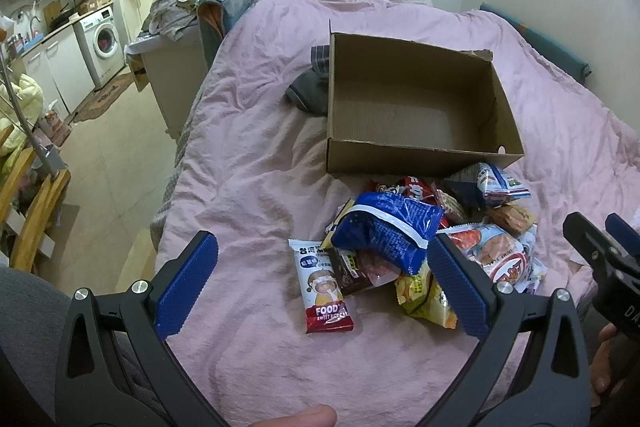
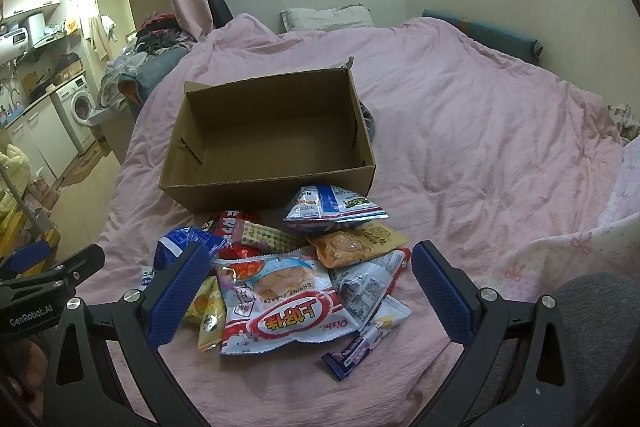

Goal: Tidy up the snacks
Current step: 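Grasp the blue-and-yellow bag with the left gripper while the right gripper grasps the shrimp-flake bag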

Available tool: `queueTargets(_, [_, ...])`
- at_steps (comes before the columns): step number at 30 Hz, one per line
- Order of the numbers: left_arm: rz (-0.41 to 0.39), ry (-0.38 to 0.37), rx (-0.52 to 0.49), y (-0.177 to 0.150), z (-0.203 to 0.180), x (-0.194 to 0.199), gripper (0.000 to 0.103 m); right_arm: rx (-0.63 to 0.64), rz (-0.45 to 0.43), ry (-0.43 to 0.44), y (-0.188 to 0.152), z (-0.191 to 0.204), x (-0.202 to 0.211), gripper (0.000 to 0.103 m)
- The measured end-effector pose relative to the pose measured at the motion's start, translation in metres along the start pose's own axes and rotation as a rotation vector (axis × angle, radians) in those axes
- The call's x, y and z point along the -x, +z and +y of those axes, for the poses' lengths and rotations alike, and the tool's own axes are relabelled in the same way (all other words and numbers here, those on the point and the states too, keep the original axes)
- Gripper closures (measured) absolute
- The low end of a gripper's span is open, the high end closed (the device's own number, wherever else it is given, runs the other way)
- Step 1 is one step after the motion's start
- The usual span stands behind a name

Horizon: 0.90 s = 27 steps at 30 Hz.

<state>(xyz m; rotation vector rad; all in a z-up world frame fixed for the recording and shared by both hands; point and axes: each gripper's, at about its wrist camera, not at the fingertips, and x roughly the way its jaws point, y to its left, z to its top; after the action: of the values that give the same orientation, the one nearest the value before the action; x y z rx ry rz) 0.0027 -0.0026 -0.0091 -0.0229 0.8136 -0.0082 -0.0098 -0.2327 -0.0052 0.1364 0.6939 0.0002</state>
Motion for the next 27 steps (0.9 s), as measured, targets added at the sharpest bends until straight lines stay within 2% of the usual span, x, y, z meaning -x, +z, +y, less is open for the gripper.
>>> queueTargets(5, [0.057,-0.018,-0.011,0.0,-0.002,-0.008,0.0,-0.035,0.06,0.03,0.002,-0.007,-0.006,0.0])
queueTargets(9, [0.12,-0.006,0.007,0.013,0.016,-0.015,0.0,-0.081,0.197,0.104,0.011,-0.022,-0.021,0.0])
queueTargets(15, [0.256,0.015,0.081,0.04,0.054,-0.045,0.0,-0.146,0.343,0.168,0.017,-0.043,-0.048,0.0])
queueTargets(18, [0.343,-0.03,0.096,0.045,0.057,-0.066,0.0,-0.199,0.39,0.224,0.017,-0.053,-0.059,0.0])
queueTargets(20, [0.413,-0.084,0.156,0.044,0.055,-0.082,0.0,-0.217,0.396,0.228,0.017,-0.058,-0.062,0.0])
queueTargets(22, [0.456,-0.114,0.171,0.043,0.044,-0.097,0.0,-0.233,0.393,0.219,0.017,-0.062,-0.064,0.0])
queueTargets(24, [0.481,-0.134,0.127,0.045,0.026,-0.109,0.0,-0.253,0.405,0.218,0.014,-0.066,-0.067,0.0])
queueTargets(27, [0.555,-0.167,-0.051,0.042,-0.011,-0.135,0.0,-0.27,0.429,0.215,0.009,-0.07,-0.071,0.0])
